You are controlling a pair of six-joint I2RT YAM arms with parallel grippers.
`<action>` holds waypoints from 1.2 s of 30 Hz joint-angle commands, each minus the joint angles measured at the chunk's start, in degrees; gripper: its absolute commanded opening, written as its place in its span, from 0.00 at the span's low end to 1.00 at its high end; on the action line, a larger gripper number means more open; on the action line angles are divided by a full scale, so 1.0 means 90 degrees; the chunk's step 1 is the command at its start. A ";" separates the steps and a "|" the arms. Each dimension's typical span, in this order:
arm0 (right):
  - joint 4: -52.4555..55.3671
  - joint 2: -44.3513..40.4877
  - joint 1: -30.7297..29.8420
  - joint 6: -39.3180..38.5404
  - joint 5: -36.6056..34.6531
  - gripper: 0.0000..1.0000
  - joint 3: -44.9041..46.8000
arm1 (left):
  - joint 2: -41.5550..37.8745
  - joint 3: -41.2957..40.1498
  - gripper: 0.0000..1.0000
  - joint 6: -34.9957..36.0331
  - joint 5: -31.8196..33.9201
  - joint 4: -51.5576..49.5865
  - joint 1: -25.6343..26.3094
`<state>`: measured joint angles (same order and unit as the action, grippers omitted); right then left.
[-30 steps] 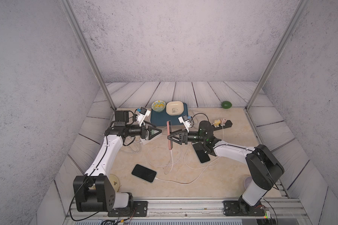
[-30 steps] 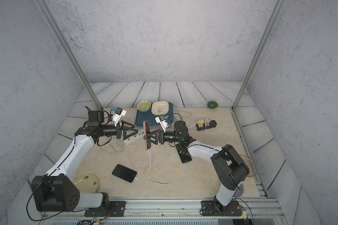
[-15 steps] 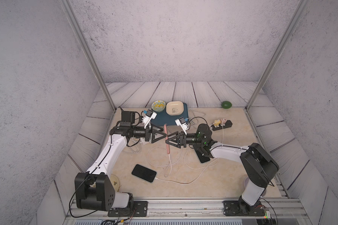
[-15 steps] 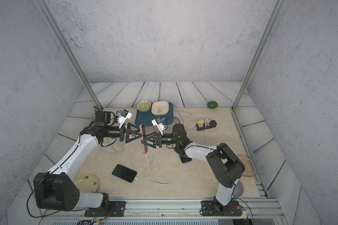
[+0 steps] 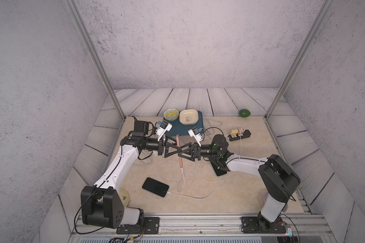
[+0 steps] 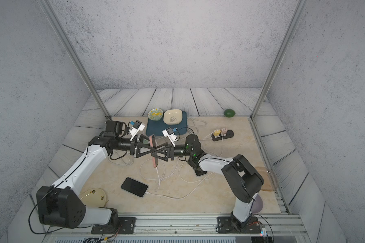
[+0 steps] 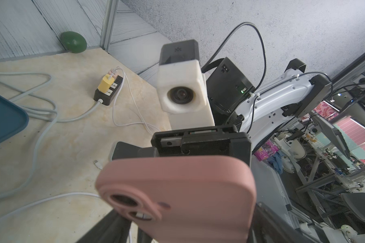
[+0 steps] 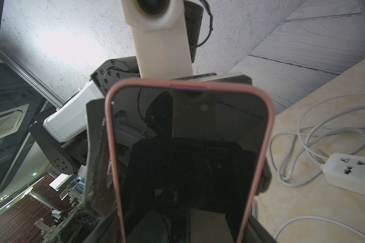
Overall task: Unplug the charging cable from the phone
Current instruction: Pick up the phone at the center of the board.
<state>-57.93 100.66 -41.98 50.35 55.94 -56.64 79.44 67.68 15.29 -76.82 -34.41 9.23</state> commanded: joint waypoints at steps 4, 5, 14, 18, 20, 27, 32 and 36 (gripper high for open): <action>-0.0435 0.0060 -0.0038 -0.0001 0.0080 0.50 -0.0155 | 0.0098 0.0239 0.82 0.0454 -0.0285 -0.0403 0.0058; -0.0440 0.0065 -0.0042 0.0009 0.0079 0.50 -0.0152 | 0.0104 0.0236 0.80 0.0475 -0.0283 -0.0418 0.0058; -0.0299 0.0033 -0.0043 -0.0055 0.0054 0.63 -0.0113 | 0.0146 0.0252 0.49 0.0646 -0.0274 -0.0526 0.0058; 0.0206 -0.0076 -0.0040 -0.0349 0.0037 0.77 -0.0096 | 0.0134 0.0318 0.34 0.0844 -0.0260 -0.0717 0.0059; 0.0426 -0.0140 -0.0043 -0.0522 0.0042 0.82 -0.0049 | 0.0107 0.0355 0.29 0.0918 -0.0250 -0.0797 0.0058; 0.0450 -0.0303 -0.0043 -0.0710 0.0037 0.99 0.0324 | 0.0007 0.0391 0.17 0.1045 -0.0157 -0.0854 0.0032; 0.0332 -0.0383 -0.0043 -0.0759 0.0002 0.97 0.0667 | -0.0030 0.0439 0.15 0.1045 -0.0143 -0.0881 -0.0016; 0.0103 -0.0471 -0.0050 -0.0778 -0.0034 0.91 0.1035 | -0.0028 0.0466 0.15 0.1021 -0.0127 -0.0883 -0.0099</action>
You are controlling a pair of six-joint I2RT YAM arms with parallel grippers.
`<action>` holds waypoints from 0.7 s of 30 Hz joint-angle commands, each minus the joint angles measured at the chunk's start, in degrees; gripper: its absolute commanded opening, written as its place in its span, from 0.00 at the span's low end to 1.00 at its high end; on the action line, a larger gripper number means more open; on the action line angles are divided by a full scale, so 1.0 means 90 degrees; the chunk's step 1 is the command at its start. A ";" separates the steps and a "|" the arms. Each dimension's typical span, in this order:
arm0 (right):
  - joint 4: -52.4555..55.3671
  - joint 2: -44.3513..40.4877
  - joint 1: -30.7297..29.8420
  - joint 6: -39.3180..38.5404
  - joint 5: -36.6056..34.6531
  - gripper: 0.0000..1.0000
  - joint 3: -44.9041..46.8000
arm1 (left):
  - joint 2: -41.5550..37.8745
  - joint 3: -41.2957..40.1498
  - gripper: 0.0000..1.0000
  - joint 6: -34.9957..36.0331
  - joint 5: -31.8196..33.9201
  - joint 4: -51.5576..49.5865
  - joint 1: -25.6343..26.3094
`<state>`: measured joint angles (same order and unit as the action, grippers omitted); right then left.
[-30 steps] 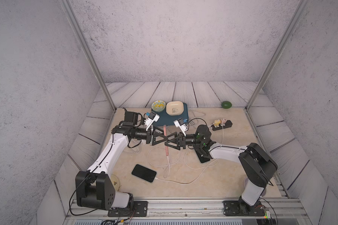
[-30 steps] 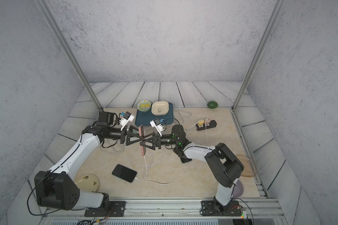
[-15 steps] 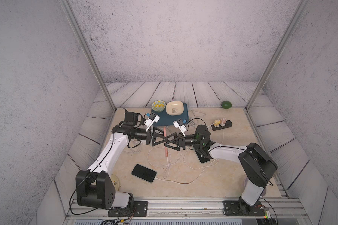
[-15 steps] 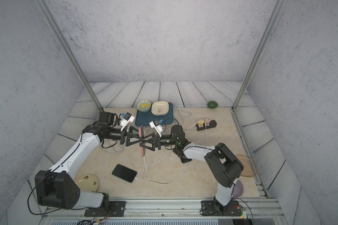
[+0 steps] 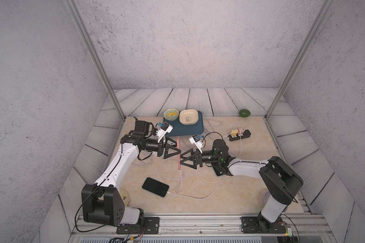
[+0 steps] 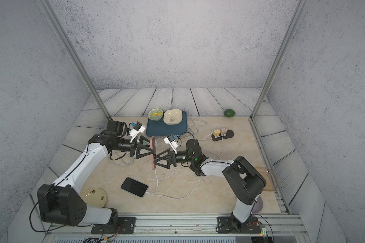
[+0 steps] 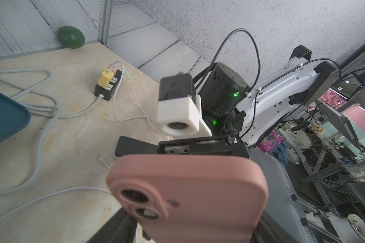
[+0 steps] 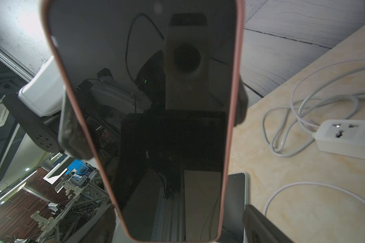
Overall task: Unplug the charging cable from the phone
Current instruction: Pick up the phone at the center of the board, then remove the charging cable from the phone.
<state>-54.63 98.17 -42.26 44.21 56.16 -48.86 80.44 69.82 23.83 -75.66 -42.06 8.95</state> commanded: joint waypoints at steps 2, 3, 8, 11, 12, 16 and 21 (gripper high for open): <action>-0.0382 -0.0178 -0.0046 -0.0052 -0.0031 0.87 0.0299 | -0.0139 0.0239 0.15 0.0059 -0.0234 -0.0026 -0.0093; -0.0400 -0.0160 -0.0071 -0.0054 -0.0027 0.86 0.0340 | -0.0139 0.0241 0.15 0.0050 -0.0232 -0.0024 -0.0104; -0.0189 -0.0080 -0.0264 -0.0254 -0.0096 0.82 0.0409 | -0.0126 0.0240 0.15 -0.0005 -0.0168 0.0005 -0.0135; 0.0085 -0.0024 -0.0387 -0.0522 -0.0227 0.79 0.0405 | -0.0130 0.0251 0.15 -0.0049 -0.0156 0.0028 -0.0152; 0.0207 -0.0006 -0.0421 -0.0631 -0.0270 0.78 0.0395 | -0.0135 0.0257 0.15 -0.0066 -0.0157 0.0034 -0.0159; 0.0585 0.0057 -0.0535 -0.0963 -0.0412 0.74 0.0370 | -0.0149 0.0272 0.15 -0.0108 -0.0177 0.0037 -0.0184; 0.0977 0.0078 -0.0632 -0.1302 -0.0484 0.62 0.0370 | -0.0177 0.0269 0.15 -0.0109 -0.0185 0.0045 -0.0231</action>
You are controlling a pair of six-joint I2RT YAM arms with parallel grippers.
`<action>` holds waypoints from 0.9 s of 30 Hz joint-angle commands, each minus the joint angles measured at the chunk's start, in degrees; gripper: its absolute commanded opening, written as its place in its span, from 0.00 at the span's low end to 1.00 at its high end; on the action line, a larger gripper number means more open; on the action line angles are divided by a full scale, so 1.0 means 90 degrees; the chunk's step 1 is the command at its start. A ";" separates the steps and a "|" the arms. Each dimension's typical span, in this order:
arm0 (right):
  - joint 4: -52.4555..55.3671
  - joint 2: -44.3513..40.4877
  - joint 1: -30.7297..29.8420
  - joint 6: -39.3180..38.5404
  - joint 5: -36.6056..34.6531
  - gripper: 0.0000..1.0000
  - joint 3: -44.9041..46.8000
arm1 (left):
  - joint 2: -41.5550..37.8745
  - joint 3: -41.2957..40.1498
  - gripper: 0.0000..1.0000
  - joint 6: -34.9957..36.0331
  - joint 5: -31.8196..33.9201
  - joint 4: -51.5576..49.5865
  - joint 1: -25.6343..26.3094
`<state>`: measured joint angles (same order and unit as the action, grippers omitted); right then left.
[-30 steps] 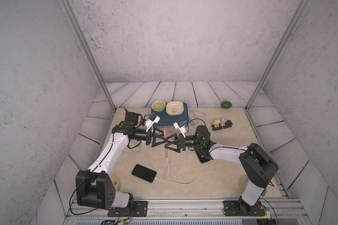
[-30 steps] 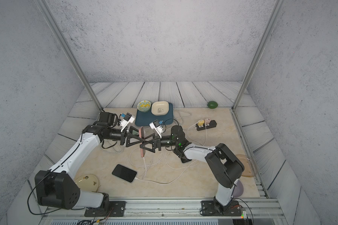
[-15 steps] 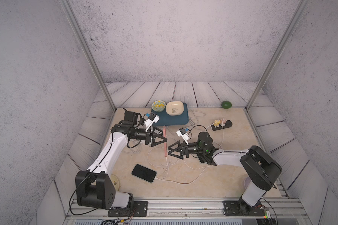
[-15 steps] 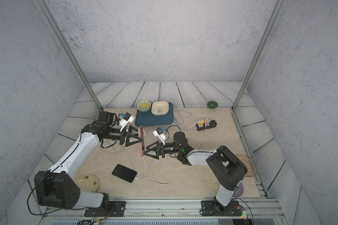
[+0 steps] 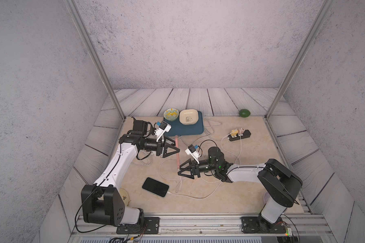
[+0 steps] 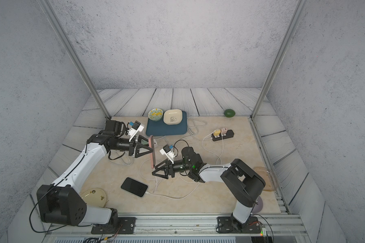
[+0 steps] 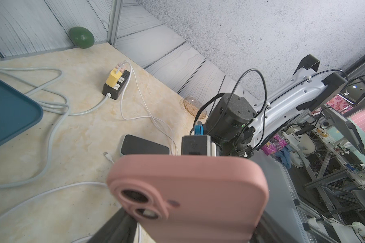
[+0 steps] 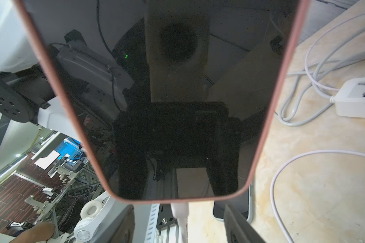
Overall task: Unplug the charging cable from the phone
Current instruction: Remove the charging cable from the phone.
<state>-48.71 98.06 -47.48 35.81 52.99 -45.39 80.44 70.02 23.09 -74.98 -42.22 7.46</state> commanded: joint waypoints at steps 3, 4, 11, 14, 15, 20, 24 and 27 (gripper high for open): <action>0.0459 0.0088 -0.0099 -0.0497 -0.0184 0.55 0.0011 | -0.0187 0.0251 0.15 -0.0035 -0.0275 0.0067 -0.0087; 0.0485 0.0090 -0.0109 -0.0525 -0.0193 0.51 0.0022 | -0.0193 0.0248 0.15 -0.0036 -0.0273 0.0062 -0.0103; 0.0562 0.0123 -0.0134 -0.0589 -0.0254 0.22 0.0005 | -0.0180 0.0238 0.15 -0.0066 -0.0282 0.0081 -0.0111; 0.0618 0.0113 -0.0144 -0.0638 -0.0265 0.15 -0.0006 | -0.0179 0.0238 0.15 -0.0074 -0.0297 0.0082 -0.0120; 0.0648 0.0106 -0.0144 -0.0661 -0.0271 0.13 0.0000 | -0.0179 0.0238 0.15 -0.0074 -0.0293 0.0081 -0.0125; 0.0807 0.0034 -0.0189 -0.0865 -0.0311 0.06 0.0038 | -0.0174 0.0249 0.15 -0.0102 -0.0322 0.0087 -0.0125; 0.0985 0.0003 -0.0295 -0.1090 -0.0321 0.03 0.0048 | -0.0159 0.0276 0.15 -0.0170 -0.0341 0.0101 -0.0138; 0.1008 0.0010 -0.0372 -0.1173 -0.0349 0.01 0.0088 | -0.0171 0.0291 0.15 -0.0173 -0.0347 0.0103 -0.0166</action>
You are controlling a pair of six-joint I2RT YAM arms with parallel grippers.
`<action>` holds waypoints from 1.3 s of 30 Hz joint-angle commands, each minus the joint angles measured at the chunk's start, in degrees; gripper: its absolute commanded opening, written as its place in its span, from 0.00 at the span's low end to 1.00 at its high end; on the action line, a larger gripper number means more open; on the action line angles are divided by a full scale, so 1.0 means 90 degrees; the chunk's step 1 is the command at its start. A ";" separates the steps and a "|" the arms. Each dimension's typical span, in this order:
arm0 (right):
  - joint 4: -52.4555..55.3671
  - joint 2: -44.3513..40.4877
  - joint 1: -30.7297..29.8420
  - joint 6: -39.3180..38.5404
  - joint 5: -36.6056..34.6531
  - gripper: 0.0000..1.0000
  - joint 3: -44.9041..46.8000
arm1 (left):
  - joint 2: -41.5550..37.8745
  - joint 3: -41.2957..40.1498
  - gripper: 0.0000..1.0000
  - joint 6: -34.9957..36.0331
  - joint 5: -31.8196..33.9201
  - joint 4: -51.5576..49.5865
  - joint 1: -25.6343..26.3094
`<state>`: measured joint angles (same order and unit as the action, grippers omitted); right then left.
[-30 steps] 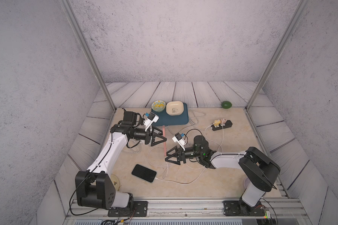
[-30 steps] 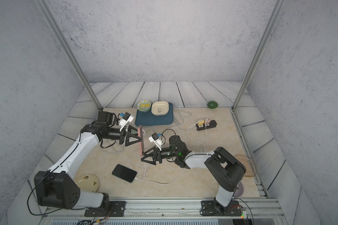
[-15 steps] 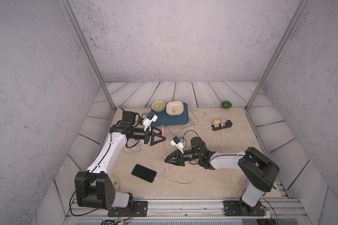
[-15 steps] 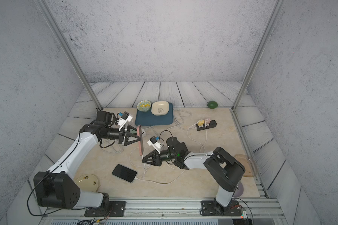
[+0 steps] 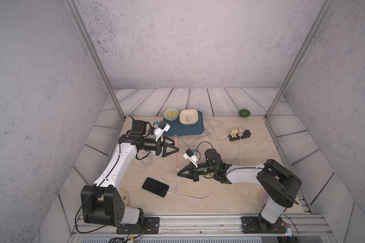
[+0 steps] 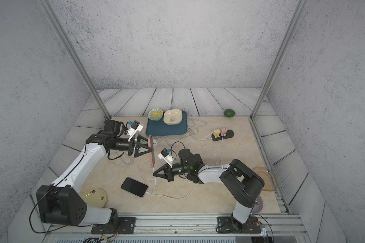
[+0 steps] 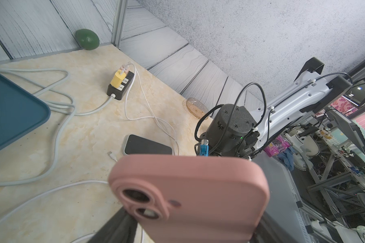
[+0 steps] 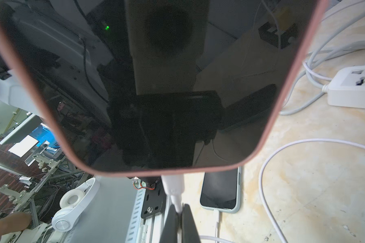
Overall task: Unplug the charging cable from the phone
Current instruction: Remove the charging cable from the phone.
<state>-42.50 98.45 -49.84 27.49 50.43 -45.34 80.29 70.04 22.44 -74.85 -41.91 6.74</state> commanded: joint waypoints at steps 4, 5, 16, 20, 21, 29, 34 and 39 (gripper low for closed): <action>0.0299 0.0047 -0.0162 -0.0261 -0.0053 0.00 0.0116 | -0.0188 0.0285 0.15 -0.0100 -0.0369 0.0068 -0.0121; 0.0300 0.0076 -0.0165 -0.0248 -0.0046 0.00 0.0125 | -0.0195 0.0284 0.15 -0.0100 -0.0373 0.0067 -0.0123; 0.1021 0.0106 0.0395 0.0281 -0.0908 0.01 0.0029 | -0.0240 0.0304 0.15 0.0339 -0.0545 -0.0321 -0.0154; 0.2481 0.0005 0.0518 -0.0173 -0.1580 0.02 -0.0386 | -0.0232 0.0304 0.14 0.0571 -0.0562 -0.0507 -0.0154; 0.2980 0.0007 0.0524 -0.0337 -0.1751 0.03 -0.0558 | -0.0225 0.0304 0.15 0.0650 -0.0542 -0.0549 -0.0154; 0.5530 0.0120 0.0519 -0.0698 -0.3536 0.05 -0.1609 | -0.0232 0.0216 0.14 0.0872 -0.0371 -0.0614 -0.0146; 0.6431 0.0241 0.0519 -0.0558 -0.4155 0.08 -0.2037 | -0.0240 0.0216 0.15 0.0941 -0.0358 -0.0670 -0.0151; 0.6648 0.0144 0.0519 -0.0534 -0.4406 0.13 -0.2158 | -0.0239 0.0216 0.14 0.0982 -0.0351 -0.0701 -0.0149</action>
<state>12.40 99.96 -45.04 22.96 14.63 -63.44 79.75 70.70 30.06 -75.79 -47.66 5.74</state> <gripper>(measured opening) 0.124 0.823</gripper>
